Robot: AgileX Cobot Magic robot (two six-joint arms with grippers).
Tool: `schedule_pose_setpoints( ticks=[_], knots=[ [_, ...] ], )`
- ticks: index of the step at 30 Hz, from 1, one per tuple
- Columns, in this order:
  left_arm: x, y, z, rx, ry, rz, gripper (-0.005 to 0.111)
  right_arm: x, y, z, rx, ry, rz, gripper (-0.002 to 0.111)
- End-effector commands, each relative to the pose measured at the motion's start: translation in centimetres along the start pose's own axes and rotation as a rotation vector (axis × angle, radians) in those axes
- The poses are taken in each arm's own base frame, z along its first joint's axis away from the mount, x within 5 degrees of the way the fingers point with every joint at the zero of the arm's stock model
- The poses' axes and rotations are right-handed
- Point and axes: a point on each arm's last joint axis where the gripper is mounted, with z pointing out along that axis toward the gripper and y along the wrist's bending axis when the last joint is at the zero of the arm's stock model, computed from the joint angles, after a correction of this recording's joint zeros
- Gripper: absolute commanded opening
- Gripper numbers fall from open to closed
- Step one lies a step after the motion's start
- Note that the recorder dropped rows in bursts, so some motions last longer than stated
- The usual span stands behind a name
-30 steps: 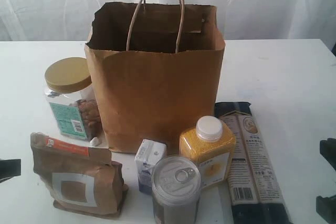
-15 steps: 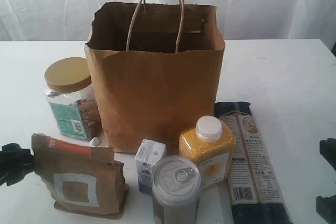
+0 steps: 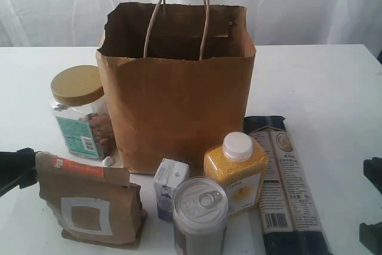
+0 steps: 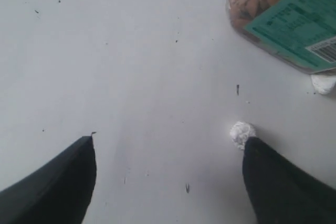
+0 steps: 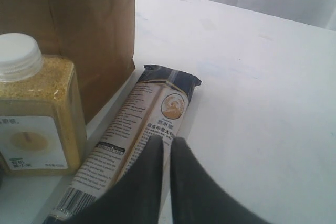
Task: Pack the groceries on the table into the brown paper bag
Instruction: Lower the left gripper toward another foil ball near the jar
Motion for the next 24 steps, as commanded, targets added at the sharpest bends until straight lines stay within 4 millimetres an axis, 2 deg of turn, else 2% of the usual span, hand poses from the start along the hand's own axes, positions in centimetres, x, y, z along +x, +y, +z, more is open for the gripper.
schedule_pose_setpoints(
  ticks=[1, 6, 13, 17, 19, 24],
  knots=[
    [-0.6, -0.6, 1.1, -0.004, 0.026, 0.028, 0.072, 0.1, 0.0, 0.0, 0.004, -0.007, 0.001, 0.005],
    [-1.2, -2.1, 2.2, 0.014, 0.044, 0.063, 0.060, 0.1, 0.0, 0.0, 0.004, -0.007, 0.001, 0.005],
    [-1.1, -2.7, 4.0, 0.009, 0.072, 0.054, 0.060, 0.1, 0.0, 0.0, 0.004, -0.007, 0.001, 0.005],
    [-1.6, -2.9, 4.0, 0.031, 0.016, 0.053, 0.061, 0.1, 0.0, 0.0, 0.004, -0.007, 0.001, 0.005],
    [-1.5, -3.4, 4.0, 0.048, 0.001, 0.069, 0.067, 0.1, 0.0, 0.0, 0.004, -0.007, 0.001, 0.005],
    [-1.1, -4.0, 4.0, 0.062, 0.007, 0.106, 0.067, 0.1, 0.0, 0.0, 0.004, -0.007, 0.001, 0.005]
  ],
)
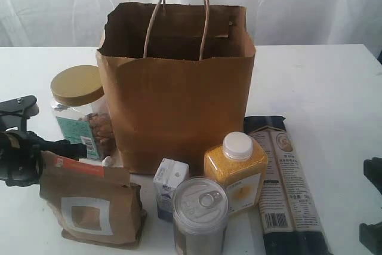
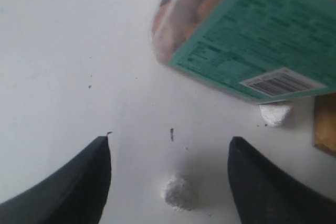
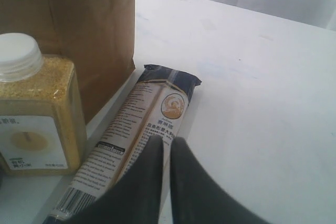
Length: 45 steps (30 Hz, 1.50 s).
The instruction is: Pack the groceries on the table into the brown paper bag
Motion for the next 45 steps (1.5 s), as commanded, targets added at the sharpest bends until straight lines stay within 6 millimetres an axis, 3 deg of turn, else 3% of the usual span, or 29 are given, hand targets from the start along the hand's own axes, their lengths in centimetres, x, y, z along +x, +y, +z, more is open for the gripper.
schedule_pose_setpoints(
  ticks=[1, 20, 24, 32, 42, 45],
  knots=[
    [0.2, -0.2, 0.0, 0.001, 0.013, 0.008, 0.067, 0.1, 0.0, 0.0, 0.004, -0.007, 0.001, 0.005],
    [1.4, 0.3, 2.2, -0.041, 0.107, 0.010, 0.067, 0.1, 0.0, 0.0, 0.004, -0.007, 0.001, 0.005],
    [2.0, 0.0, 2.6, -0.041, 0.134, 0.080, 0.067, 0.1, 0.0, 0.0, 0.004, -0.007, 0.001, 0.005],
    [3.3, -0.6, 2.5, -0.048, 0.235, 0.213, 0.067, 0.1, 0.0, 0.0, 0.004, -0.007, 0.001, 0.005],
    [3.5, -0.5, 1.9, -0.055, 0.273, 0.255, 0.066, 0.1, 0.0, 0.0, 0.004, -0.007, 0.001, 0.005],
    [3.6, -0.4, 1.9, -0.058, 0.287, 0.264, 0.058, 0.1, 0.0, 0.0, 0.004, -0.007, 0.001, 0.005]
  ],
)
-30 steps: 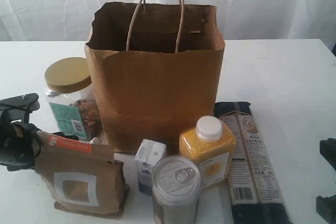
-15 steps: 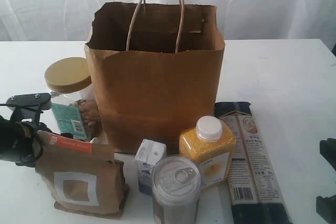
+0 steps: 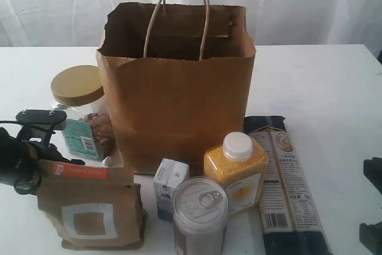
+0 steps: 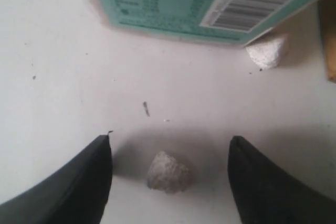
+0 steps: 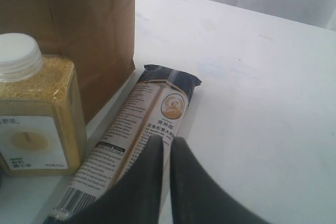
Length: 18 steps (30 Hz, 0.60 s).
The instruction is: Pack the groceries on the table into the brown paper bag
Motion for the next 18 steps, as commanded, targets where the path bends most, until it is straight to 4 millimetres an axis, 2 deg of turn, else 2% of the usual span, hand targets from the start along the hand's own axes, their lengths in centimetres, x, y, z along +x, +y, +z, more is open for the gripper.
schedule_pose_setpoints(
  ticks=[1, 5, 10, 12, 17, 18],
  knots=[
    [1.98, 0.15, 0.32, -0.025, 0.157, 0.004, 0.053, 0.05, -0.02, -0.05, 0.004, -0.007, 0.001, 0.005],
    [1.79, 0.11, 0.35, -0.021, 0.136, 0.009, 0.041, 0.05, -0.02, -0.05, 0.004, -0.007, 0.001, 0.005],
    [1.59, 0.07, 0.38, -0.017, 0.113, 0.009, 0.038, 0.05, -0.02, -0.05, 0.004, -0.007, 0.001, 0.005],
    [1.64, 0.09, 0.37, -0.019, 0.119, 0.015, 0.030, 0.05, -0.02, -0.05, 0.004, -0.007, 0.001, 0.005],
    [1.68, 0.19, 0.05, -0.026, 0.129, 0.080, 0.000, 0.05, -0.02, -0.05, 0.004, -0.007, 0.001, 0.005],
    [1.55, 0.16, -0.21, -0.024, 0.117, 0.082, 0.000, 0.05, -0.02, -0.05, 0.004, -0.007, 0.001, 0.005]
  ],
)
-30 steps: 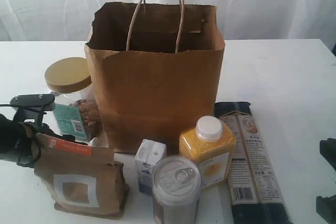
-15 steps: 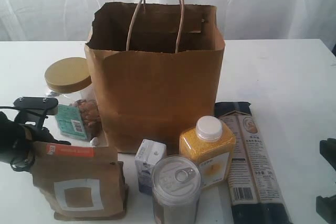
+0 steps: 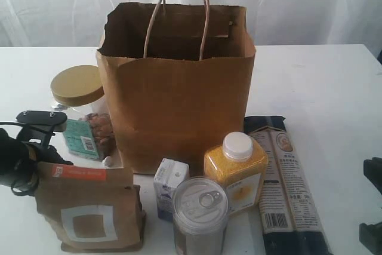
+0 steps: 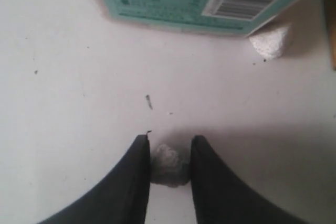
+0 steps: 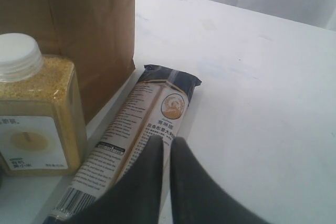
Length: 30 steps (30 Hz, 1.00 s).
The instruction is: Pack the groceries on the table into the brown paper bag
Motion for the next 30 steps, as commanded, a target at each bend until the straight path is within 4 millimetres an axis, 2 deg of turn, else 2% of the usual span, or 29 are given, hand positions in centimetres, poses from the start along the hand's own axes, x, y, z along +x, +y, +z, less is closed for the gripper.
schedule_pose_setpoints(
  ticks=[1, 8, 17, 19, 27, 30],
  knots=[
    [1.4, 0.0, -0.5, -0.016, 0.096, 0.048, 0.000, 0.1, 0.0, 0.0, 0.004, -0.007, 0.001, 0.005],
    [0.9, 0.0, -3.9, -0.004, 0.041, 0.132, 0.000, 0.1, 0.0, 0.0, 0.004, -0.007, 0.001, 0.005],
    [0.0, 1.7, -8.8, -0.032, -0.118, 0.088, 0.000, 0.1, 0.0, 0.0, 0.004, -0.007, 0.001, 0.005],
    [-0.3, 1.8, -10.8, -0.032, -0.165, 0.082, 0.000, 0.1, 0.0, 0.0, 0.004, -0.007, 0.001, 0.005],
    [-3.5, 0.7, -21.3, 0.030, -0.488, 0.053, 0.000, 0.1, 0.0, 0.0, 0.004, -0.007, 0.001, 0.005],
    [-4.3, 0.0, -23.6, 0.106, -0.541, 0.031, 0.000, 0.1, 0.0, 0.0, 0.004, -0.007, 0.001, 0.005]
  ],
)
